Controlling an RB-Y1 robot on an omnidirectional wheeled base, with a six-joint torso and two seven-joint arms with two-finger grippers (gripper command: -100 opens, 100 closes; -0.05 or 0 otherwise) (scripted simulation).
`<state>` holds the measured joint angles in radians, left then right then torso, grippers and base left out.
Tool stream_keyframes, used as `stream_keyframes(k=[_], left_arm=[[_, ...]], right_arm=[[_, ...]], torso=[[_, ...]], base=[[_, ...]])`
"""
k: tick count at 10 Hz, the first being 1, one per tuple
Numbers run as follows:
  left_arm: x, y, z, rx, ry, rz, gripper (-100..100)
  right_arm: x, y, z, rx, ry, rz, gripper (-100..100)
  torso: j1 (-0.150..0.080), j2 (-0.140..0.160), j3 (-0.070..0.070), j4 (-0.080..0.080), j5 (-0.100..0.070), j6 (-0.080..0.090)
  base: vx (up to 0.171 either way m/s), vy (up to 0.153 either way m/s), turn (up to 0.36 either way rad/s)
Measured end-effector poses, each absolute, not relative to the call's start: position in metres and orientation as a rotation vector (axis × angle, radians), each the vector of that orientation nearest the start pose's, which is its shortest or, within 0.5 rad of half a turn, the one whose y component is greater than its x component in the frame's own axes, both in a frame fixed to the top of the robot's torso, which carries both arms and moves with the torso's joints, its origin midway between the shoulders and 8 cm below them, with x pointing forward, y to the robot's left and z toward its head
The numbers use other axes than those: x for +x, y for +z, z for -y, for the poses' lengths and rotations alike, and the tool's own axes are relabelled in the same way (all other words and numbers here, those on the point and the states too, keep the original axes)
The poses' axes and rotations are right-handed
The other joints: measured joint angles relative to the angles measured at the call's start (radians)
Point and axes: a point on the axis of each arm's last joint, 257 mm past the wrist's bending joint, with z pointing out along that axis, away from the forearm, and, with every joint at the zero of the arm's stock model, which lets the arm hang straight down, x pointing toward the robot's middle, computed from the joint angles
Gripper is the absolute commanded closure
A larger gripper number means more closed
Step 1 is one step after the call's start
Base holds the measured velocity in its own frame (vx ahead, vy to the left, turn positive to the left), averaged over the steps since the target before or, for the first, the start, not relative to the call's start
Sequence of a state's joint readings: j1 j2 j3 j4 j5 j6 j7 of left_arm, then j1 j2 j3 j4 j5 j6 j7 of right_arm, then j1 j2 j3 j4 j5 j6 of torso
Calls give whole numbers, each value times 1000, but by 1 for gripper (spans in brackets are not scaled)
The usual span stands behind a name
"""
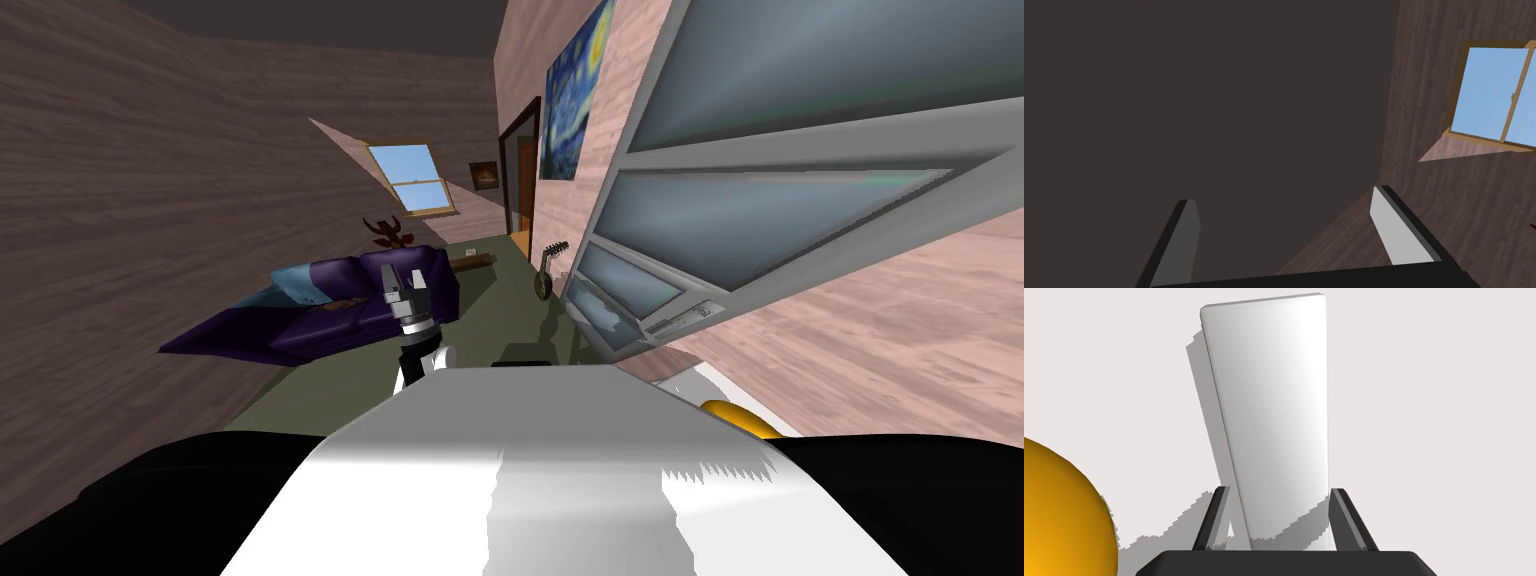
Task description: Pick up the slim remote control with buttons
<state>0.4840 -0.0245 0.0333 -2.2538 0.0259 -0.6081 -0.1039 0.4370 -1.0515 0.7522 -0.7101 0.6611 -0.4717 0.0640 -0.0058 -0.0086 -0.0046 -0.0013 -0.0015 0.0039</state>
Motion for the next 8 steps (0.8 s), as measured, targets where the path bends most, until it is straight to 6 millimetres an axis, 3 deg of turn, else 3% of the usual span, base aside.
stream_keyframes(k=[3,4,5,8], left_arm=[[328,38,-292,-574,-1210,-530,0],[328,38,-292,-574,-1210,-530,0],[328,38,-292,-574,-1210,-530,0],[328,38,-292,-574,-1210,-530,0]], right_arm=[[-67,-534,598,-221,-47,-3102,100],[-67,-535,598,-220,-47,-3102,0],[-67,-535,598,-220,-47,-3102,100],[-67,-519,611,-235,-45,-3111,100]], torso=[[-1,0,0,0,0,0],[-1,0,0,0,0,0],[-1,0,0,0,0,0],[2,-2,-1,0,1,0]], base=[[0,0,0],[0,0,0],[15,19,-57],[24,30,-37]])
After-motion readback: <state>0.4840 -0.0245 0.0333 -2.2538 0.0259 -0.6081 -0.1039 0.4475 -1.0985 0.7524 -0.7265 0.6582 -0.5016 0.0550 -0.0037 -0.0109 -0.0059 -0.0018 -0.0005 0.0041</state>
